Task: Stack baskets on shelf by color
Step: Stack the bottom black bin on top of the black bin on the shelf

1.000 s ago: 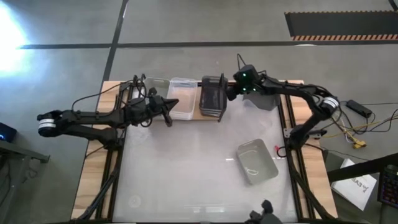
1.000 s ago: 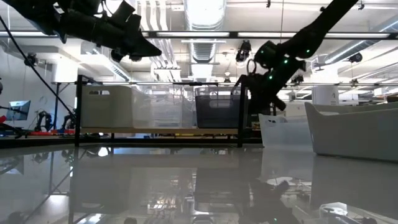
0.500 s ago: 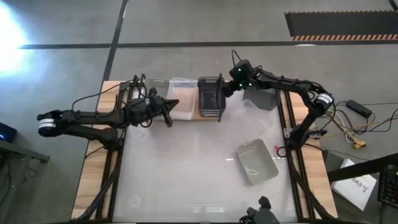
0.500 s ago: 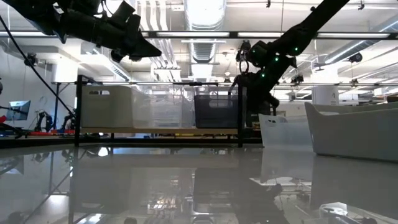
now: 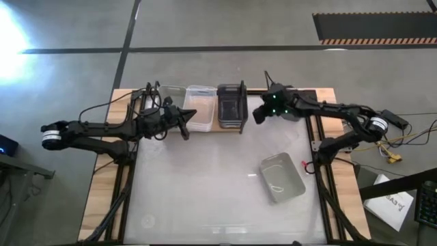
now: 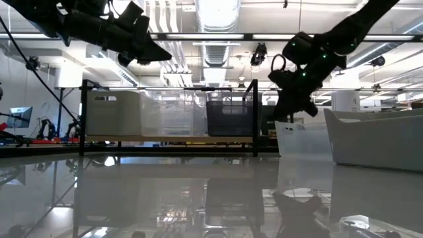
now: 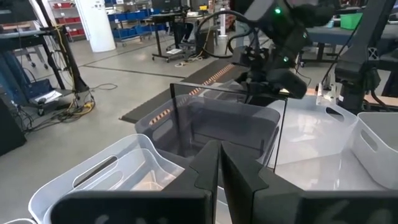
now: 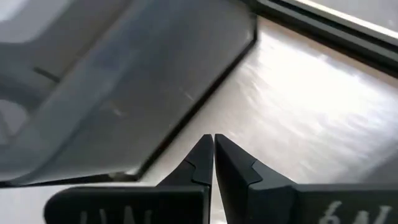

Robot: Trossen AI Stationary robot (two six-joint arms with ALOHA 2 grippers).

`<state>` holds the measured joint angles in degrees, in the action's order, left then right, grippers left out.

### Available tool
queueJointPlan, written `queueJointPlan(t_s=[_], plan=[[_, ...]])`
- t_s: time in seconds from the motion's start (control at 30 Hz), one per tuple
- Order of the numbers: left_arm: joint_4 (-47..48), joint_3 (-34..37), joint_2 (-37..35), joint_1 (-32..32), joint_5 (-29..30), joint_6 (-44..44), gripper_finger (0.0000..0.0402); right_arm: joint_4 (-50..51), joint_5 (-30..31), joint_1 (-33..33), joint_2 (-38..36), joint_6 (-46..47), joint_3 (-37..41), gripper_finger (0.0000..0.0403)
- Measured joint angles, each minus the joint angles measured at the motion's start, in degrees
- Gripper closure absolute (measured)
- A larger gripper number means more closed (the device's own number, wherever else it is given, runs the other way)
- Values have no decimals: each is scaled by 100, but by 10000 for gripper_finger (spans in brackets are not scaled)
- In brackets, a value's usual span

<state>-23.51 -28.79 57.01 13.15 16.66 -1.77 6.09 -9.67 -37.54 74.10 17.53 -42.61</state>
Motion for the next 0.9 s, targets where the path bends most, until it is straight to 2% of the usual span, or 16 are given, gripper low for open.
queueJointPlan(t_s=[0.2,0.5,0.9], plan=[[-7,-4,0,-11,-2,9,398,-1023,-114,160,152,154,206,394],[-59,-17,133,-16,1,14,398,-1109,-432,169,615,55,-123,394],[-179,-66,199,-16,3,112,398,-1115,-634,182,628,-200,-240,394]])
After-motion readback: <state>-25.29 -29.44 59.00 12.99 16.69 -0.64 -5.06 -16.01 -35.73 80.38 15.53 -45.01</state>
